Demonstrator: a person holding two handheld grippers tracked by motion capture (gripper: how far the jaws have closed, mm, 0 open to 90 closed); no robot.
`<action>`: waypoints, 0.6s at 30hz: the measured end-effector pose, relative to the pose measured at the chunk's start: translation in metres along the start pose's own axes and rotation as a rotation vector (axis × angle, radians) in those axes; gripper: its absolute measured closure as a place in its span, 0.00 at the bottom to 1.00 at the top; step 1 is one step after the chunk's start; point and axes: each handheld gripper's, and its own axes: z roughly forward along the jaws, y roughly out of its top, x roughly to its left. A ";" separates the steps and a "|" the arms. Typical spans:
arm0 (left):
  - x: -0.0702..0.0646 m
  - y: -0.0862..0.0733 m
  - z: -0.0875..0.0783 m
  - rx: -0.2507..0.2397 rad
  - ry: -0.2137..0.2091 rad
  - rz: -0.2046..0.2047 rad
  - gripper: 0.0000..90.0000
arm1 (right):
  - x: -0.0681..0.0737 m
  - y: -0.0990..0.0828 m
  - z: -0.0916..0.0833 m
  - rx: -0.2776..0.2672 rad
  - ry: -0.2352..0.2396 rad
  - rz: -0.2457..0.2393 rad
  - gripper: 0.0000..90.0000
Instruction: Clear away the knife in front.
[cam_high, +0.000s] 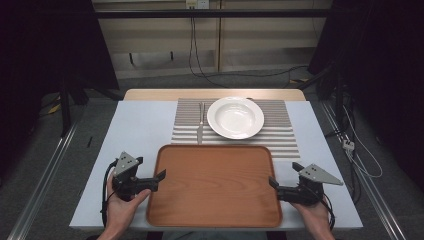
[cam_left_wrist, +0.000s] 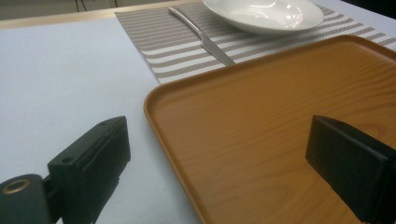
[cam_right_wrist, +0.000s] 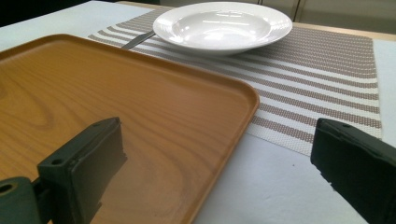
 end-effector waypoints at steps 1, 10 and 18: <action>0.000 0.000 0.000 0.005 0.002 0.001 0.07 | 0.000 0.000 0.000 0.000 0.002 0.001 0.03; -0.002 0.002 0.005 0.029 -0.017 -0.008 0.07 | -0.001 0.000 0.000 -0.002 0.009 0.009 0.03; -0.006 0.012 0.015 0.047 -0.021 0.017 0.07 | 0.000 0.000 0.000 -0.001 0.016 0.003 0.03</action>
